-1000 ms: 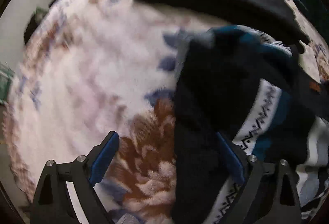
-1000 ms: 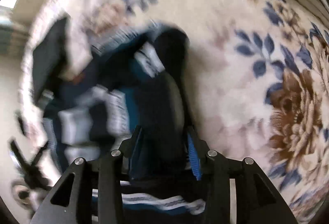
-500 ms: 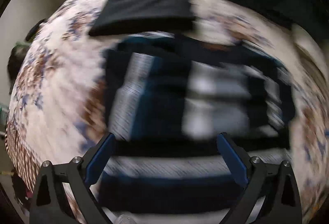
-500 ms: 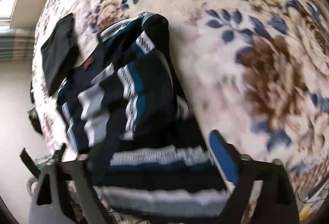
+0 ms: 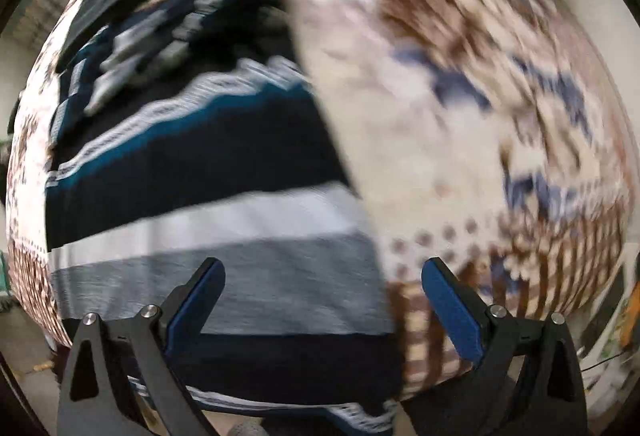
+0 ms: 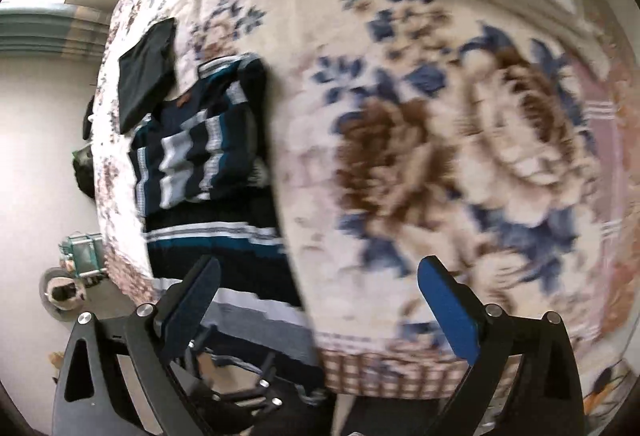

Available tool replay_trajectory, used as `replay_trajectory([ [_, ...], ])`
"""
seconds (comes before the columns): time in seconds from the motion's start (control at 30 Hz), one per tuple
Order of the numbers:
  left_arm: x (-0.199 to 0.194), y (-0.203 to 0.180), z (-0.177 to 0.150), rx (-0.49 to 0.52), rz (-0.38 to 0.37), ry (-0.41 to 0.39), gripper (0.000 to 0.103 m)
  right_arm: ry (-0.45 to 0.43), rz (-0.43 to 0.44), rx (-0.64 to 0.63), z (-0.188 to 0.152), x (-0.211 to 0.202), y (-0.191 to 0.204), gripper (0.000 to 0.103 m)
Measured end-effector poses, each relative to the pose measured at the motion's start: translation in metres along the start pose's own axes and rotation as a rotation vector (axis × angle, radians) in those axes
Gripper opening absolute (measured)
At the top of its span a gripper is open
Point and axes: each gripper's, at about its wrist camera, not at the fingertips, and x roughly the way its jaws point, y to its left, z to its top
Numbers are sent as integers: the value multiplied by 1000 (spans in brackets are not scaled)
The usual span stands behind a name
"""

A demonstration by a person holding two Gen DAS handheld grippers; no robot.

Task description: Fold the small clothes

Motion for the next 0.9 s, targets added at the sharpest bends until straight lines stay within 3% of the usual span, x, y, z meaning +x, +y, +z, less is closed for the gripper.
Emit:
replay_trajectory([
  [0.1, 40, -32, -13, 56, 94, 66, 101, 3, -33, 10, 5, 2, -31, 101],
  [0.17, 56, -33, -20, 42, 119, 86, 101, 9, -24, 20, 9, 11, -43, 101],
  [0.23, 58, -22, -24, -16, 99, 39, 100, 19, 13, 29, 19, 27, -50, 101],
  [0.27, 56, -18, -26, -31, 91, 20, 93, 24, 29, 32, 23, 37, -46, 101],
  [0.33, 49, -11, -29, -38, 68, -10, 67, 32, 79, 29, 38, 61, -37, 101],
  [0.4, 40, -6, -31, -27, 76, -46, 10, 45, 147, 8, 59, 87, -20, 101],
  [0.53, 30, 6, -39, -33, 79, -70, 7, 73, 242, -38, 98, 140, 23, 101],
  [0.7, 10, 14, -48, -19, 81, -110, 6, 138, 272, -49, 140, 211, 60, 101],
  [0.83, -4, 12, -50, -25, 77, -128, 6, 94, 316, -52, 156, 232, 74, 102],
  [0.87, -6, 13, -50, -36, 71, -129, 6, 77, 342, -47, 157, 232, 75, 100],
  [0.9, -8, 14, -50, -47, 69, -130, 6, 57, 364, -47, 157, 232, 76, 89],
])
